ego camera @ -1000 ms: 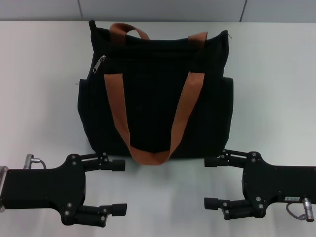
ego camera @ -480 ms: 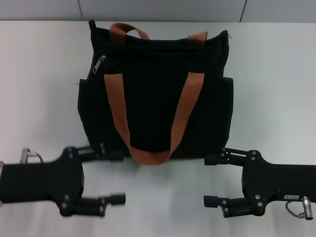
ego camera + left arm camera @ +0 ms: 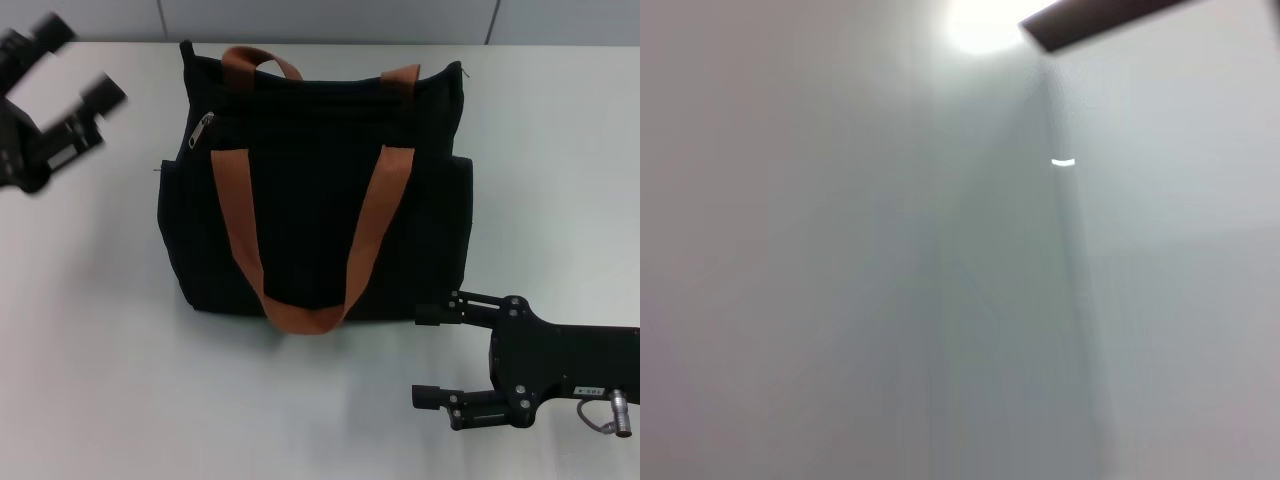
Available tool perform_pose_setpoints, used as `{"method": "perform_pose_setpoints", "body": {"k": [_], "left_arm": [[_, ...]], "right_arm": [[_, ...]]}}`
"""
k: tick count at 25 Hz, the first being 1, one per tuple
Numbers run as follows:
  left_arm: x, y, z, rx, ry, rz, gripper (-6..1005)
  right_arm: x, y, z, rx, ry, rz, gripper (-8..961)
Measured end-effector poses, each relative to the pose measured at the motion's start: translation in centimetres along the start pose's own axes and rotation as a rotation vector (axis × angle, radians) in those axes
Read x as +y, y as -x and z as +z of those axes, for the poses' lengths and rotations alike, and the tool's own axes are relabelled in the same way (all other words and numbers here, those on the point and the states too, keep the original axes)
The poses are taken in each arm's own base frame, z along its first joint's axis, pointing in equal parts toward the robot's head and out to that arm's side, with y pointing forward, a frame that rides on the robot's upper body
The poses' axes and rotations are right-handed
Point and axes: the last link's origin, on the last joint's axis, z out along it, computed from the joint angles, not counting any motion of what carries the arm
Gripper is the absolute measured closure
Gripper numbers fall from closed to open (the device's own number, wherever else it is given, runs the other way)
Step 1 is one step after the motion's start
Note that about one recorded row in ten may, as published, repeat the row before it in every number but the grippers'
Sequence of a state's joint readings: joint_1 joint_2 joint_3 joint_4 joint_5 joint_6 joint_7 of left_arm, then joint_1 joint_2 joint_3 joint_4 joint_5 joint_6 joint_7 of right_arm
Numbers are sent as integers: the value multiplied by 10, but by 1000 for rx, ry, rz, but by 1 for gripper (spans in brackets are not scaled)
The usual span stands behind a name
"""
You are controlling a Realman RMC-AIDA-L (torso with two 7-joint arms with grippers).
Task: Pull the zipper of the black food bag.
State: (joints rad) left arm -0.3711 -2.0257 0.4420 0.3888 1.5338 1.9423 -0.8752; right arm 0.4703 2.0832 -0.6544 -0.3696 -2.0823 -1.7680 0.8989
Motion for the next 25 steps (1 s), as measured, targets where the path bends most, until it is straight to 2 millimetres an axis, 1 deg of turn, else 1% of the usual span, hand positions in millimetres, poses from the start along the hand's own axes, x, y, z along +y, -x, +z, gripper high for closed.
{"method": "perform_pose_setpoints", "body": {"k": [1, 2, 4, 8, 11, 15, 16, 20, 21, 22, 25], "left_arm": [[-12, 1, -4, -21, -77, 11, 199], [-12, 1, -4, -21, -77, 11, 199], [-30, 4, -10, -113, -133, 20, 201], [-45, 15, -16, -310, -118, 15, 205], [-45, 22, -15, -398, -63, 26, 207], [-40, 31, -5, -461, 7, 49, 211], [-38, 35, 0, -469, 25, 65, 212], [-38, 43, 12, -494, 46, 92, 215], [-41, 48, 20, -515, 43, 108, 216], [-41, 48, 20, -515, 43, 108, 217], [-46, 56, 29, -548, 19, 150, 219]], "right_arm": [[0, 0, 0, -1, -3, 1, 113], [0, 0, 0, -1, -3, 1, 113], [1, -1, -1, -2, -4, 3, 114], [1, -1, -1, -4, -6, 4, 114], [0, 0, -1, -5, -7, 2, 114], [-1, 1, -1, -13, -14, -1, 114], [-1, 1, -1, -16, -17, 0, 115], [-2, 2, -1, -16, -17, 3, 115], [-2, 2, -1, -16, -17, 4, 115], [-2, 2, -1, -16, -17, 4, 115], [-2, 2, -1, -19, -18, 4, 115]]}}
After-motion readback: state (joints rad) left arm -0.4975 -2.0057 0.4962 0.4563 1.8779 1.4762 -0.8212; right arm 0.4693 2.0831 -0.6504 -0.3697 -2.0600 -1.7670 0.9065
